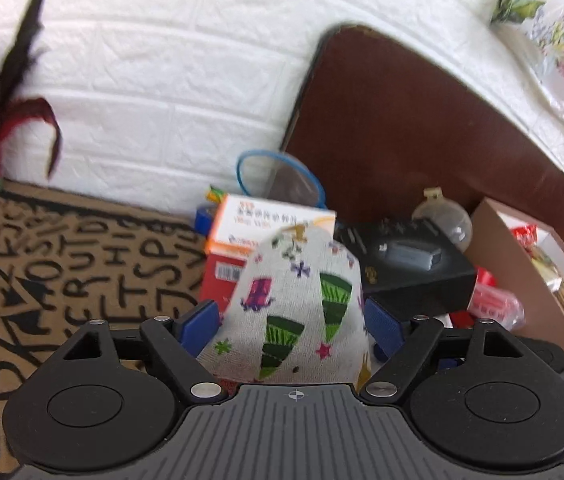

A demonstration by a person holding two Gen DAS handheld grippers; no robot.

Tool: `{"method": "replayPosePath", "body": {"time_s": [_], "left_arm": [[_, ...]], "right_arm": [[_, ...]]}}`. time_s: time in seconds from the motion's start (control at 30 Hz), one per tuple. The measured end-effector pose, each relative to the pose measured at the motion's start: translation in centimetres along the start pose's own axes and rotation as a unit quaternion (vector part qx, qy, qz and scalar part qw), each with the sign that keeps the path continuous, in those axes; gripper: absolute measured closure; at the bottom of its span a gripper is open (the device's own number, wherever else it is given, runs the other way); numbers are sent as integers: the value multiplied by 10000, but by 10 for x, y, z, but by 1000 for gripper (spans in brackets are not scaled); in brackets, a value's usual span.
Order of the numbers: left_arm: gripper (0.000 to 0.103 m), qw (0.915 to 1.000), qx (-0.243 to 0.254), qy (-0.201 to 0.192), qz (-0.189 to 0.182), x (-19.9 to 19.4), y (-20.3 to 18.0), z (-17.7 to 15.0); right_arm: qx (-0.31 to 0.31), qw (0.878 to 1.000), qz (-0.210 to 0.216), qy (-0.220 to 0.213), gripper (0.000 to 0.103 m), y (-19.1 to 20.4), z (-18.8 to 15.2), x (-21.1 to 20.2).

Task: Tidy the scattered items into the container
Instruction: 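Lift the floral cloth pouch with the left gripper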

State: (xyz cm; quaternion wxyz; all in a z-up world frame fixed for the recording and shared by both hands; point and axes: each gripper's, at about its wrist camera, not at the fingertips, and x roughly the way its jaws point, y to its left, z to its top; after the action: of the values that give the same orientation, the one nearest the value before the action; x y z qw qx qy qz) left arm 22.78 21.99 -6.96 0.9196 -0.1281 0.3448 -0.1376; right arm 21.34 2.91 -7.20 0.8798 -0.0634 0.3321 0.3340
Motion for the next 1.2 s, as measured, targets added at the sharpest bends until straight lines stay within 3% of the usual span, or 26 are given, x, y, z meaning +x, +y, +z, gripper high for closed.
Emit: {"method": "replayPosePath", "body": {"time_s": [0.23,0.4,0.57,0.8,0.87,0.97,1.03,1.13,1.2], "left_arm": [[44,9993,-74,367,97,5,1,2],[49,9991,-178,376,39,-22,-21,-12],[50,9990,-96,416,-156,-63,-66,-55],[49,9904,-392,908,-961,-84,-130,-146],[40,9872,-394,1135,-1047,-77,-141,-166],[31,9899,-391,1128,-769,-76,-147,-174],[24,9902,-373,1109,-757,-79,-148,-169],[15,9920,-63,1079,-660,-79,-151,-160],[15,9907,25,1187,-663,-70,-153,-157]], "right_arm": [[-32,9996,56,266,58,-1,4,13],[-113,9992,169,347,66,6,-3,-18],[-288,9980,338,457,67,17,-38,-75],[-267,9947,313,941,67,18,-126,-175],[-33,9929,343,1138,65,10,-149,-189],[143,9925,204,1196,52,0,-166,-200],[238,9943,228,1010,40,-6,-168,-207],[375,9957,313,789,38,-11,-163,-206],[472,9954,348,756,38,-14,-161,-201]]}}
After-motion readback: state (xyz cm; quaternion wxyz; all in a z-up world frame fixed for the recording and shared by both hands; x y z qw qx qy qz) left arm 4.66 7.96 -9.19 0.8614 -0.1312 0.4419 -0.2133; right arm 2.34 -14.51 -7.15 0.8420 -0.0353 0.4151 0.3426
